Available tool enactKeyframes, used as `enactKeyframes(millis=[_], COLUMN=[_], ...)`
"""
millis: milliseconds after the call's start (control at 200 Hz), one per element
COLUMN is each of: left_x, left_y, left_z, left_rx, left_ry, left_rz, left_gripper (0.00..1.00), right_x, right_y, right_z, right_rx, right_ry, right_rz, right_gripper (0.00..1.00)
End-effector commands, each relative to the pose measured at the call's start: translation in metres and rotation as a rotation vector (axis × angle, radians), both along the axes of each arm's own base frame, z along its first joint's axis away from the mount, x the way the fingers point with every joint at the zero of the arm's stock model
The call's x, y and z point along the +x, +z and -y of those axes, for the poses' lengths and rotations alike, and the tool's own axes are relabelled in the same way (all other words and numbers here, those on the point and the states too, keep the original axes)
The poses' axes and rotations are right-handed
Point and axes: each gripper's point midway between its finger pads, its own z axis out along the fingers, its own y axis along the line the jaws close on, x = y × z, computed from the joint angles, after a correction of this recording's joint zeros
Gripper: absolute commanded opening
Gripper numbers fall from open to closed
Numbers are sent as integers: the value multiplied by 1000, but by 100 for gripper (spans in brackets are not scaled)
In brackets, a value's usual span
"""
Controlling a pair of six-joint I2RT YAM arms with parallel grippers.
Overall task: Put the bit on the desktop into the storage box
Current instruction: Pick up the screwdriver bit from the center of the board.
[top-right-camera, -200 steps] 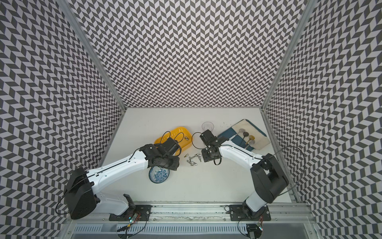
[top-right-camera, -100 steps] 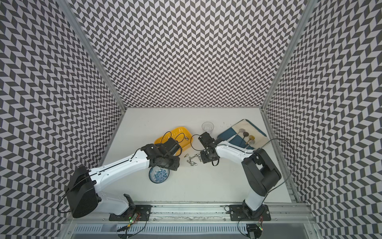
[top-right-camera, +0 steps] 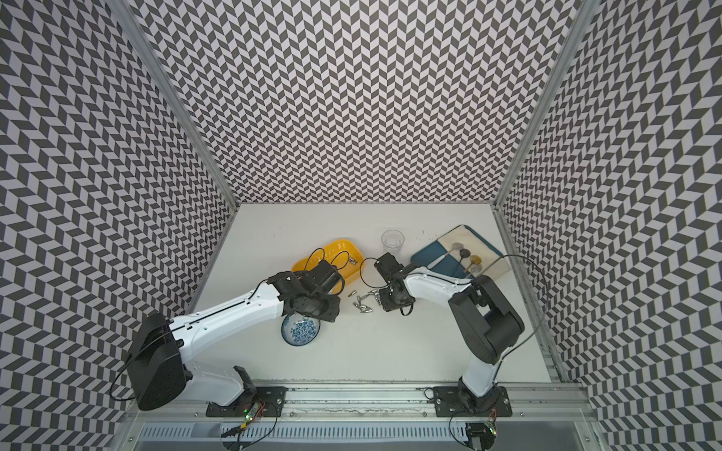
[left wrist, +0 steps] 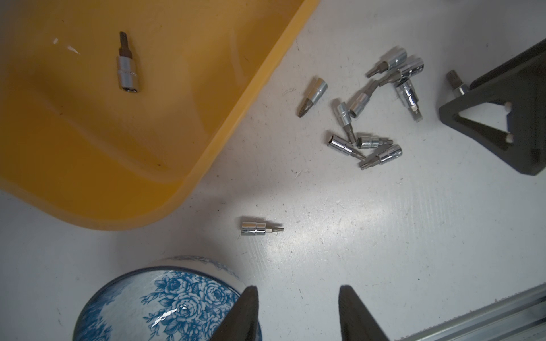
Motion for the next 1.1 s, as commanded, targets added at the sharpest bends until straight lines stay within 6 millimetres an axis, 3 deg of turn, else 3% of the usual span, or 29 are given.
enactKeyframes(millis=[0,381,821,947,1097], left_x=[7,15,30,31,35], left_y=[6,7,7,7,4], left_z=[9,16,35,39,47], left_rx=[-19,-17,-26,-32,-41], left_ry=[-14,-9,-12,-11,-7], left_rz=[27,33,34,35,23], left_gripper=[48,48,48,48,48], right_x=[2,-3,-6,5,26], right_y=[-6,-14,-12,3,41], right_z=[-1,3,5,18,37], right_rx=[-3,-16,9,42,132], right_ry=[2,2,-5,-71,-172], right_rz=[9,-6,-13,15,80], right_gripper=[38,29,2,0,0])
